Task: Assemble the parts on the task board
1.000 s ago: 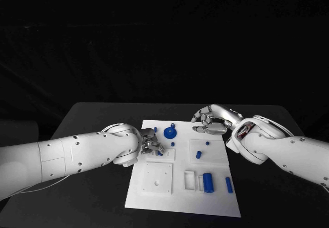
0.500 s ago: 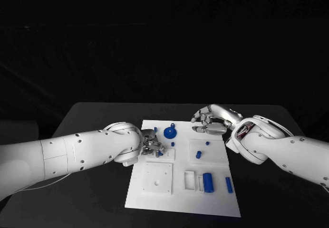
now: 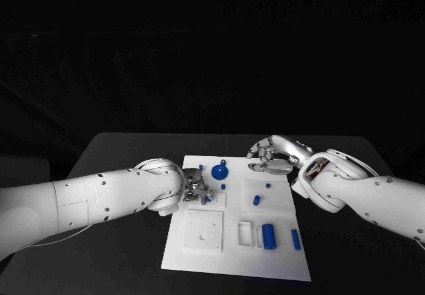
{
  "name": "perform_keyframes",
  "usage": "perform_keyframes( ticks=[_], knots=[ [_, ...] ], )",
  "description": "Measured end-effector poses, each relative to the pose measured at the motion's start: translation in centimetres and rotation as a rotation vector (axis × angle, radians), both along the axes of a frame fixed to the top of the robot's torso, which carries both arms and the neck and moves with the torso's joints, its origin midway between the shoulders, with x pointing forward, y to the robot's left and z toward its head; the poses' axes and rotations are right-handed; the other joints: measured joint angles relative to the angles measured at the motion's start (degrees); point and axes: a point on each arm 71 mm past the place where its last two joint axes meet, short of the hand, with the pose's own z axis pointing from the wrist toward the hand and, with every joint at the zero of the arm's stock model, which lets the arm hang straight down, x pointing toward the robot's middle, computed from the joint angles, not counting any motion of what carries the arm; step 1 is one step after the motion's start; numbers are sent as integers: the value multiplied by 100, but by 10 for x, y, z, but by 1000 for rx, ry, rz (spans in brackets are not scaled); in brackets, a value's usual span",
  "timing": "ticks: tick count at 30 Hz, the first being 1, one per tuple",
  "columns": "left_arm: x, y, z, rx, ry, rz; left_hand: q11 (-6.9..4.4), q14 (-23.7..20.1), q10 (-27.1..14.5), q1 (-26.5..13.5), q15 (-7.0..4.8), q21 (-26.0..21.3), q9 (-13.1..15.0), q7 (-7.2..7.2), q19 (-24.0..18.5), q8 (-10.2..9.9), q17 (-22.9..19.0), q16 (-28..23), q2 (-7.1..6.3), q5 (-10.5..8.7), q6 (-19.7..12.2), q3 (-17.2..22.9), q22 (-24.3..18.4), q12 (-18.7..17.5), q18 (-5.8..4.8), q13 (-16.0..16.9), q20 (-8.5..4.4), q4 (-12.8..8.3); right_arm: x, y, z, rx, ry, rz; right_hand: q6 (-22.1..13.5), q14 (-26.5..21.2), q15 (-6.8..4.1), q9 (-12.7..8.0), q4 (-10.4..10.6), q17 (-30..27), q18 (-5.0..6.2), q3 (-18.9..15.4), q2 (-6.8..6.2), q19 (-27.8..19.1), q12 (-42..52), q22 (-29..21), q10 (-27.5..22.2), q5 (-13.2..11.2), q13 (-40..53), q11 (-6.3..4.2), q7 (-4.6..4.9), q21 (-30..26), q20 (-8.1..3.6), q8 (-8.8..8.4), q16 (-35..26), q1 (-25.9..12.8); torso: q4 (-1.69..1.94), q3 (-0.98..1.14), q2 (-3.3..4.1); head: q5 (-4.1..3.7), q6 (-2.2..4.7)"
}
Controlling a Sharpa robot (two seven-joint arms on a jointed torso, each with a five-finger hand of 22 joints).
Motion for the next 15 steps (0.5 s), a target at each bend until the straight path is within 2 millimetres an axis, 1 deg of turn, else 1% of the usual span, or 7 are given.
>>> perform_keyframes(
  ticks=[1, 5, 8, 9, 11, 13, 15],
  knots=[
    [0, 0, 0, 0, 0, 0, 0, 0, 0, -6, 0, 0, -7, 1, 0, 25, 0, 0, -42, -69, 1, 22, 0, 0, 0, -8, 0, 22, 0, 0, 0, 0, 0, 0, 0, 0, 0, 0, 0, 0, 0, 0, 0, 0, 0, 0, 0, 0, 0, 0, 0, 0, 0, 0, 0, 0, 0, 0, 0, 0, -1],
    [0, 0, -1, 1, 1, 0, -1, 29, 0, -29, -28, 0, -39, -40, 0, 31, 0, 0, -198, -571, 82, 145, 3, 17, 0, -40, 0, 76, 0, 0, 0, 0, 0, 0, 0, 0, 0, 0, 0, 0, 0, 0, 0, 0, 0, 0, 0, 0, 3, 0, 0, 0, 0, 0, 0, 0, 0, 0, 0, 1, -1],
    [0, 0, -1, 1, 1, 1, -1, 67, 1, -63, -69, 0, -55, -82, 0, 65, -1, 0, -303, -816, 124, 239, 5, 24, 0, -54, 0, 38, 0, 0, 0, 0, 0, 0, -1, 1, 1, 0, 0, 0, 0, 0, 0, 0, 0, 0, 0, 0, 5, 0, -1, 0, 0, 0, 0, 0, -1, 1, 0, 1, -1],
    [0, 0, -1, 1, 1, 1, -2, 102, 2, -80, -122, 0, -59, -123, 0, 65, -1, 0, -331, -865, 165, 237, 5, 24, 0, -59, 0, 40, 0, 0, 0, 0, 0, 0, -1, 1, 1, 0, 0, 0, 0, 0, 0, 0, 0, 0, 0, 0, 5, 0, -1, 0, 0, 0, 0, 0, -1, -1, 0, 1, -1],
    [0, 0, -1, 1, 1, 1, 2, 111, -2, -121, -155, 22, -60, -159, 0, 65, 9, 0, -322, -773, 201, -33, 4, 24, 0, -68, 0, 11, 0, 0, 0, 0, 0, 0, -1, 1, 1, -1, 0, 0, 0, 0, 0, 0, 0, 0, 0, 22, 5, 0, -1, 0, 0, 0, 0, 0, -1, -2, -1, 1, -1],
    [0, 0, -1, 1, 1, 1, 11, 111, -11, -164, -176, 22, -69, -165, 0, 65, 9, 0, -336, -768, 207, -121, 4, 23, -1, -75, 0, 17, 0, 0, 0, 0, 0, 0, -2, 1, 1, -1, 0, 0, 1, 0, 0, 0, 0, 0, 0, 22, 5, 0, -2, 0, 0, 0, 0, 0, -1, -3, -1, 1, -1],
    [0, 0, -1, 1, 2, 2, 20, 130, -21, -195, -196, 22, -80, -184, 0, 89, 9, 0, -367, -851, 227, -169, 4, 23, 0, -85, 0, 66, 0, 0, 0, 0, 0, 0, -10, 1, 1, -1, 0, 0, 0, 0, 0, 0, 0, 0, 0, 22, 5, 0, -10, 0, 0, 0, 0, 0, -1, -3, -1, -1, 1]
  ],
)
